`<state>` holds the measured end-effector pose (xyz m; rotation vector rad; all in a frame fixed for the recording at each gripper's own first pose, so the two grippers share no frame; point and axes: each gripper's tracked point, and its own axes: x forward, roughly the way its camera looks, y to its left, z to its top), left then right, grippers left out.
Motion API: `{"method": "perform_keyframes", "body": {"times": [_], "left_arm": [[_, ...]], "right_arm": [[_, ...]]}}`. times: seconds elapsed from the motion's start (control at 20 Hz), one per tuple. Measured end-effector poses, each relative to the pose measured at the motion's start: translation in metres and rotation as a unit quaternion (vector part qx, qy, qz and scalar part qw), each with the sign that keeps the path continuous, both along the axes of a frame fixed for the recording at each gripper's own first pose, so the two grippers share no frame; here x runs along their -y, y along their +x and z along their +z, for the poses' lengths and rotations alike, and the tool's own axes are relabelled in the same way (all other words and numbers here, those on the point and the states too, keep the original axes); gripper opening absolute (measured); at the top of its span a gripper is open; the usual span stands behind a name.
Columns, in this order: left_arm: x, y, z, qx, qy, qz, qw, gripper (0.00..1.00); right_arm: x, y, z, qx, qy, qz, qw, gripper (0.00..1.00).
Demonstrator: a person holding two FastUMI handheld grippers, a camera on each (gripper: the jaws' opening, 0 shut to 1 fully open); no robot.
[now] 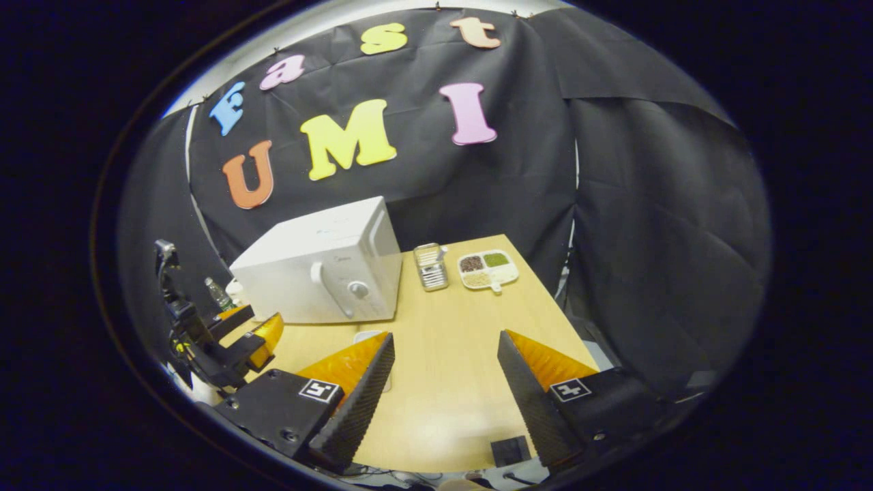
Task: Open the microwave oven with the left hand, put the food in, and close the microwave oven.
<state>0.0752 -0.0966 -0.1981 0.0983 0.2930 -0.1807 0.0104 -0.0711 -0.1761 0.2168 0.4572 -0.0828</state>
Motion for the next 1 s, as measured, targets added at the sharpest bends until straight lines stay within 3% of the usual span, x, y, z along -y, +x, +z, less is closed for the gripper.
{"method": "perform_keyframes", "body": {"times": [0.5, 0.8, 0.85, 0.9, 1.0], "left_arm": [[-0.116, -0.09, 0.116, 0.076, -0.044, 0.09, 0.992, 0.95], [-0.138, -0.111, 0.167, 0.119, -0.055, 0.099, 0.986, 0.95], [-0.14, -0.112, 0.17, 0.122, -0.059, 0.1, 0.986, 0.95], [-0.139, -0.113, 0.175, 0.125, -0.066, 0.1, 0.985, 0.95], [-0.142, -0.114, 0.184, 0.134, -0.075, 0.098, 0.983, 0.95]], "right_arm": [[-0.08, 0.014, 0.063, 0.081, -0.016, 0.047, 0.996, 0.97], [-0.114, 0.01, 0.118, 0.145, -0.028, 0.069, 0.987, 0.97], [-0.118, 0.009, 0.124, 0.153, -0.033, 0.071, 0.985, 0.89], [-0.121, 0.007, 0.128, 0.158, -0.037, 0.074, 0.984, 0.97], [-0.127, 0.003, 0.136, 0.168, -0.047, 0.077, 0.982, 0.97]]}}
